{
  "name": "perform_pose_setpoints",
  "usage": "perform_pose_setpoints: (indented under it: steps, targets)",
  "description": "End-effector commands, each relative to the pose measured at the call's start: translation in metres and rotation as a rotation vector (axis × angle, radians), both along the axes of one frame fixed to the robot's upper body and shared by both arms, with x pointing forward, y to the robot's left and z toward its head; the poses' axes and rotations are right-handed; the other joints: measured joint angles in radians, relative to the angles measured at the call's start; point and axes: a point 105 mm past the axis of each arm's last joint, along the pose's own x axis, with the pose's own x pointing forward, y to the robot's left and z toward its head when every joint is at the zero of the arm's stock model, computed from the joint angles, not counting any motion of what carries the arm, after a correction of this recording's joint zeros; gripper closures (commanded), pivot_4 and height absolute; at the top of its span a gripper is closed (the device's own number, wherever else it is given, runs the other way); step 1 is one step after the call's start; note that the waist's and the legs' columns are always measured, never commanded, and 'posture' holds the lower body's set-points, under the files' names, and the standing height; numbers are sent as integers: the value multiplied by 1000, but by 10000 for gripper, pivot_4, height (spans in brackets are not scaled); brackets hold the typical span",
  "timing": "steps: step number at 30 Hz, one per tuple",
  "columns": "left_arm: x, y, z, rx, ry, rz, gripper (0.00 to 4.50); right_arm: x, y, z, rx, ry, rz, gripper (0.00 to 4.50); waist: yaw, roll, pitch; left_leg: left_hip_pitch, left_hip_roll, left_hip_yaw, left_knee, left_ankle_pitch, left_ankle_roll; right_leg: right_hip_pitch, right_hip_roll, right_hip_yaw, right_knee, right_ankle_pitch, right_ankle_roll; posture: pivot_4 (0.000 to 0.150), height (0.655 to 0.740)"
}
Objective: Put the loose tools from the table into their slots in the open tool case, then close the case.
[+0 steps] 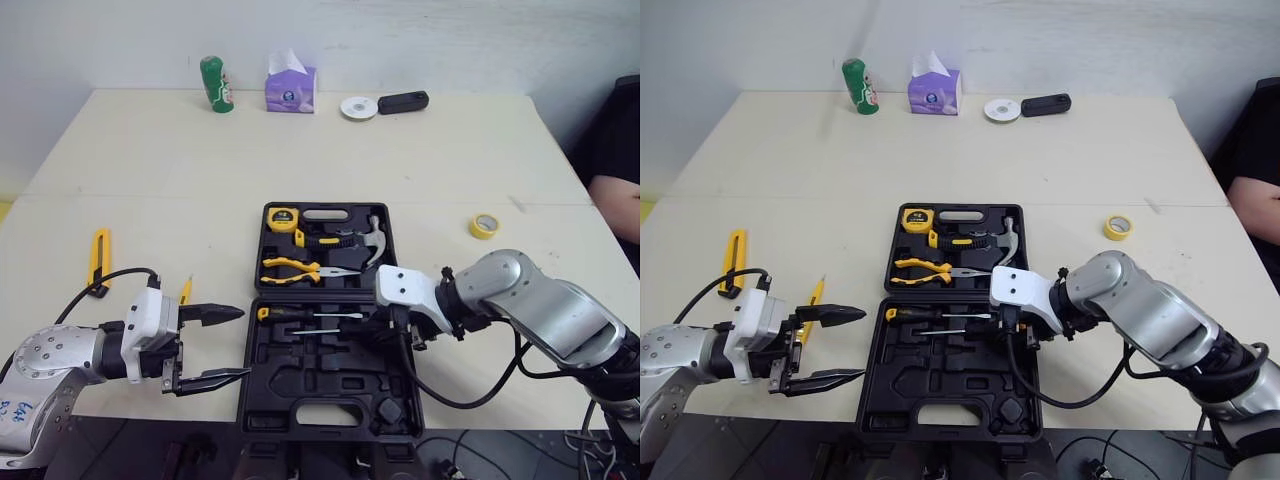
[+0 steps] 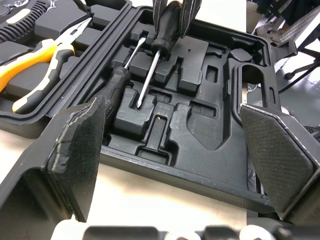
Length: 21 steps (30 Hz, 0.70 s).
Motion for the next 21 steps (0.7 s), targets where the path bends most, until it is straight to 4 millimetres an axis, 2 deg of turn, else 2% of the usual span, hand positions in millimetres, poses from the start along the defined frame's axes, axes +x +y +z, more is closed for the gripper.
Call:
perform_pose_setpoints:
  steps: [1, 8, 21]
  targets:
    - [0, 2, 1, 18, -10, -13, 0, -4, 2, 2, 19, -5, -6, 34100, -7, 0, 0, 0, 0, 0, 0, 0, 0, 0, 0, 0, 0, 0, 0, 1500, 7400]
    - [2, 0, 5, -34, -5, 5, 0, -7, 9, 0, 41, 19, -6, 34100, -11, 0, 0, 0, 0, 0, 0, 0, 0, 0, 0, 0, 0, 0, 0, 1500, 7400]
    - [2, 1, 1, 0, -6, -13, 0, -5, 9, -4, 27, 20, -18, 34100, -11, 0, 0, 0, 0, 0, 0, 0, 0, 0, 0, 0, 1, 0, 0, 1500, 7400]
